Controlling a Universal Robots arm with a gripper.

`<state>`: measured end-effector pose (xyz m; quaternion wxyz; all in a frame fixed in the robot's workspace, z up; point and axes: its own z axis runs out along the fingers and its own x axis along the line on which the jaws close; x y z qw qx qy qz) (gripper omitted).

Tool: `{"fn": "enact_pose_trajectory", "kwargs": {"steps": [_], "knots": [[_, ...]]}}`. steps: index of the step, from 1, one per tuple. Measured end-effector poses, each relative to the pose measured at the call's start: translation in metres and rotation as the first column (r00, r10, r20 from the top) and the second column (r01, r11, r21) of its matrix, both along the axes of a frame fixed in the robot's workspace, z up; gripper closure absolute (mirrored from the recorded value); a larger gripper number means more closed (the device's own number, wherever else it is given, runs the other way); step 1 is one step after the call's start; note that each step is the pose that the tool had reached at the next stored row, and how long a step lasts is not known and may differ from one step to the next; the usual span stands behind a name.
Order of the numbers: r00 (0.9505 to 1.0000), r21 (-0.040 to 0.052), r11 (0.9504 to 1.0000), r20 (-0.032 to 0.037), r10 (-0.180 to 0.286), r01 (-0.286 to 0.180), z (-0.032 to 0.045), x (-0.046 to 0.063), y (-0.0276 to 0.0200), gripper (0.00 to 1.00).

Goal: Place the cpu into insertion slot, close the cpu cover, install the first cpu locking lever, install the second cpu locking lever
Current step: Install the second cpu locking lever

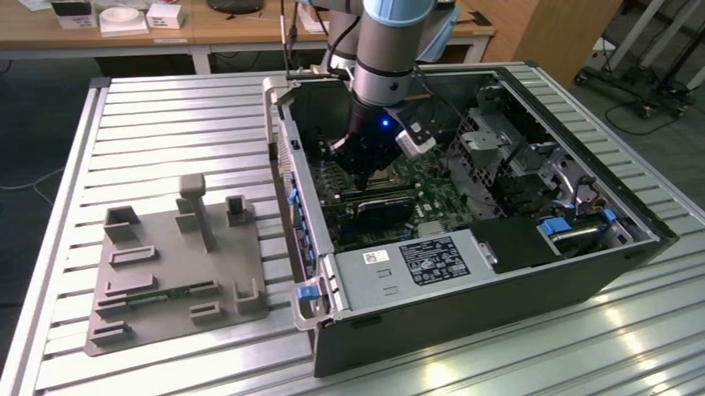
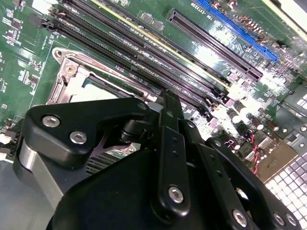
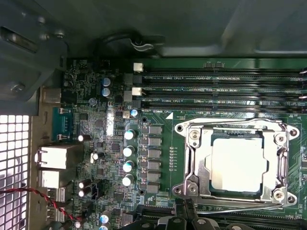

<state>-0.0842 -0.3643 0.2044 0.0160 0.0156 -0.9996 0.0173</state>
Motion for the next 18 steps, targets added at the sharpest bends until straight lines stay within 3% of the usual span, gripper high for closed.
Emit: {"fn": "enact_pose_trajectory", "kwargs": {"steps": [13,18], "knots": [[1.0000,0.0131,0.9999,0.0005,0.000,0.000,-0.0021,-0.0001,0.0000,0.90],[1.0000,0.0263,0.9997,0.0004,0.000,0.000,-0.0030,-0.0004,-0.0001,0.90]]}}
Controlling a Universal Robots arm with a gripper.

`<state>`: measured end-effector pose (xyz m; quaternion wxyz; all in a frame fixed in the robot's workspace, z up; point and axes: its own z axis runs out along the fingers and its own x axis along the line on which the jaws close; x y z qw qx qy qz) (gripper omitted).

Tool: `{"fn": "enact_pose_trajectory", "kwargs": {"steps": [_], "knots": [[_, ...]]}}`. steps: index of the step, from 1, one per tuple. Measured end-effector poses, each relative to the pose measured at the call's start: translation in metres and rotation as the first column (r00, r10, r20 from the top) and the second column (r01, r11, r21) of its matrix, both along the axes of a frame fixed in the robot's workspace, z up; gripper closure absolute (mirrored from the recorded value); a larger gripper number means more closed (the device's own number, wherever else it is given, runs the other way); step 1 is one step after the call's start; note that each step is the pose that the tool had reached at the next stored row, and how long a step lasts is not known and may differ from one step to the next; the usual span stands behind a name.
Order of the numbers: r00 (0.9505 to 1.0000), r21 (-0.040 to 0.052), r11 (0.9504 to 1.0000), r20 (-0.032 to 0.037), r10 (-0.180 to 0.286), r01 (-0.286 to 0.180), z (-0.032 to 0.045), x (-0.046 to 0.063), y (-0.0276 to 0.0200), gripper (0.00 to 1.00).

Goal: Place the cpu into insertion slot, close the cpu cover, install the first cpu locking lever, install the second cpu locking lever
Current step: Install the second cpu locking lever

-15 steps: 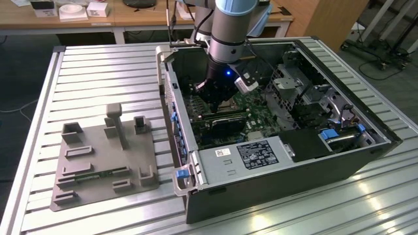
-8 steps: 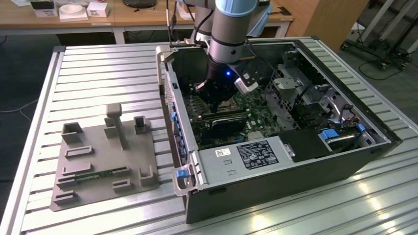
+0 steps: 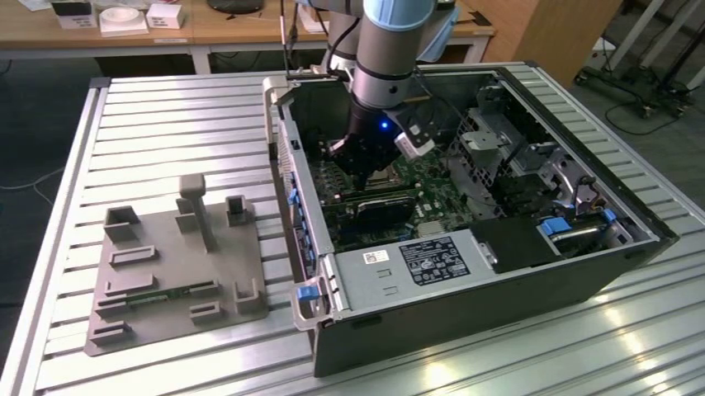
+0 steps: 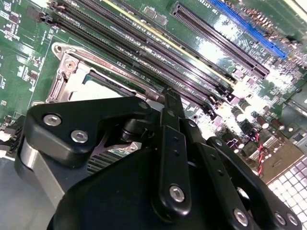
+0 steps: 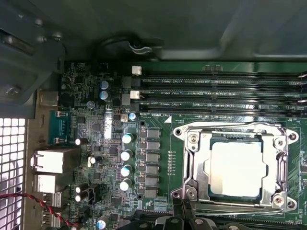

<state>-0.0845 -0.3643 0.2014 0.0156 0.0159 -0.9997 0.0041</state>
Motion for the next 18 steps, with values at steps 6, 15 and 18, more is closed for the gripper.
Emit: {"fn": "enact_pose_trajectory", "kwargs": {"steps": [6,15,18], "knots": [[1.0000,0.0155,0.9999,0.0000,0.000,0.000,-0.0010,-0.0001,0.0000,0.90],[1.0000,0.0219,0.9998,0.0003,0.000,0.000,-0.0033,-0.0001,0.0001,0.90],[1.0000,0.0209,0.9998,-0.0005,0.000,0.000,-0.0044,-0.0002,-0.0001,0.90]]}}
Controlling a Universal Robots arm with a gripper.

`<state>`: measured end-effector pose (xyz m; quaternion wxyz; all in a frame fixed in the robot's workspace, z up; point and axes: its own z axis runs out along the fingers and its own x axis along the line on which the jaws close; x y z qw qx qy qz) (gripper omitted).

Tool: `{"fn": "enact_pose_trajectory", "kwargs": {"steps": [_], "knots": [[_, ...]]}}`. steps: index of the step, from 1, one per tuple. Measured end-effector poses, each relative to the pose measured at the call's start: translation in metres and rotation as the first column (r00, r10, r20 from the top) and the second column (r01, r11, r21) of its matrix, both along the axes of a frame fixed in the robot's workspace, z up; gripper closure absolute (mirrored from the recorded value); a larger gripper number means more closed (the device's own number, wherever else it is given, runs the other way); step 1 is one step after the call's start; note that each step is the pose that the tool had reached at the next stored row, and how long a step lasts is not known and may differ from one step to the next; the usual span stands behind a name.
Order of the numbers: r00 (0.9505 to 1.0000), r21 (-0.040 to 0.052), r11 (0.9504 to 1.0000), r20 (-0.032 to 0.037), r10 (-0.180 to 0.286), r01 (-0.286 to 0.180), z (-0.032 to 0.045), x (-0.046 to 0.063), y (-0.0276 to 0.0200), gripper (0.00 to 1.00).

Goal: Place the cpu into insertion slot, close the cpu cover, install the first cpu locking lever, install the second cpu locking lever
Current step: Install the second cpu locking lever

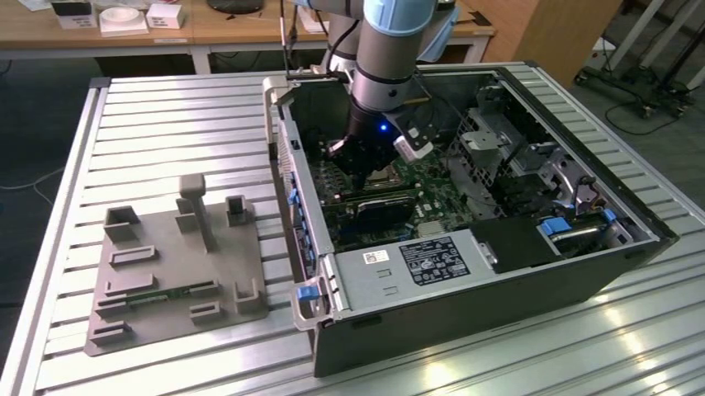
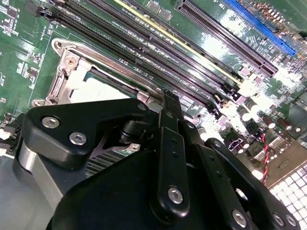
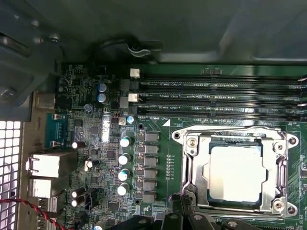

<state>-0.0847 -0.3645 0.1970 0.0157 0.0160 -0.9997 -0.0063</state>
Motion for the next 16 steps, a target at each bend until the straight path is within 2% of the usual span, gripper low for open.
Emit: {"fn": "enact_pose_trajectory", "kwargs": {"steps": [2,4,9,12,16], "knots": [[1.0000,-0.0004,1.0000,0.0001,0.000,0.000,-0.0004,0.0001,0.0001,0.90],[1.0000,-0.0125,0.9999,0.0007,0.000,0.000,-0.0009,0.0001,0.0003,0.90],[1.0000,-0.0343,0.9994,0.0007,0.000,0.000,-0.0009,0.0000,0.0002,0.90],[1.0000,-0.0355,0.9994,0.0006,0.000,0.000,-0.0008,-0.0007,0.0001,0.90],[1.0000,-0.0317,0.9995,0.0007,0.000,0.000,-0.0009,-0.0030,0.0002,0.90]]}}
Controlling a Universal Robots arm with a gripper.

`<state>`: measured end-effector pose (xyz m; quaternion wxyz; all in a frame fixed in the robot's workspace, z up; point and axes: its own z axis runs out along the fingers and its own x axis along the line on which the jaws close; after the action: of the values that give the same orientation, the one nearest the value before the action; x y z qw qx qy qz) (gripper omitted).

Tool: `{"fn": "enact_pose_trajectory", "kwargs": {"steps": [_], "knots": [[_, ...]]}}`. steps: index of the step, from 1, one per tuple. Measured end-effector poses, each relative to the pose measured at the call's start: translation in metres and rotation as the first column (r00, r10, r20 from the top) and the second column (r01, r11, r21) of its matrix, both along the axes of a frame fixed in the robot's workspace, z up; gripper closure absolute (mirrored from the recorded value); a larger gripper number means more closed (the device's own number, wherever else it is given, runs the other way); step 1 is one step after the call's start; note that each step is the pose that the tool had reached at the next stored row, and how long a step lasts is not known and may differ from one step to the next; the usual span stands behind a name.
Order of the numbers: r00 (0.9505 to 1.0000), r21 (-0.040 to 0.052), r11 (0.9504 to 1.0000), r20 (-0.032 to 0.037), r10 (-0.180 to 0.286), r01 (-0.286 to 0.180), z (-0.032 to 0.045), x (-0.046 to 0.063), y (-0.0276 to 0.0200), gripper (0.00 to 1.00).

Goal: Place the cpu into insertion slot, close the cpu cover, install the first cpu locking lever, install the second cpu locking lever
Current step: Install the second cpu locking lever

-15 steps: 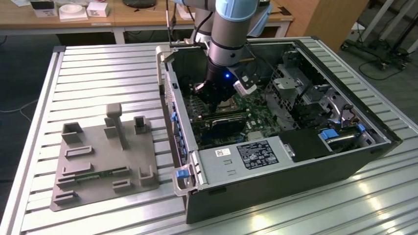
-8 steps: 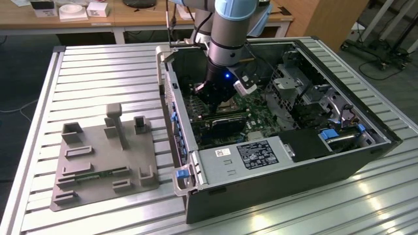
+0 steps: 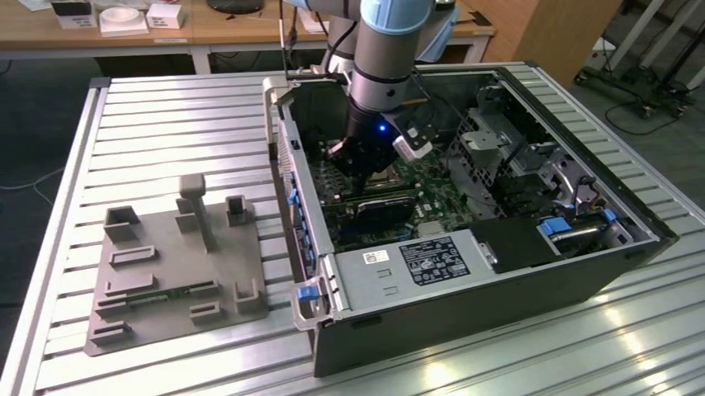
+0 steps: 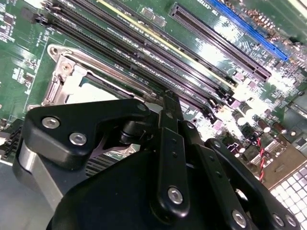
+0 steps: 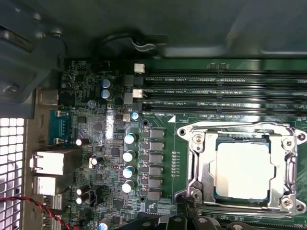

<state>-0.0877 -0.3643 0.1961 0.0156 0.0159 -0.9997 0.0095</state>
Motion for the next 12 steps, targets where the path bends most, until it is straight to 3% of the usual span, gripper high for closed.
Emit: {"fn": "enact_pose_trajectory", "kwargs": {"steps": [12], "knots": [[1.0000,-0.0028,1.0000,-0.0001,0.000,0.000,0.0002,-0.0014,0.0000,0.90]]}}
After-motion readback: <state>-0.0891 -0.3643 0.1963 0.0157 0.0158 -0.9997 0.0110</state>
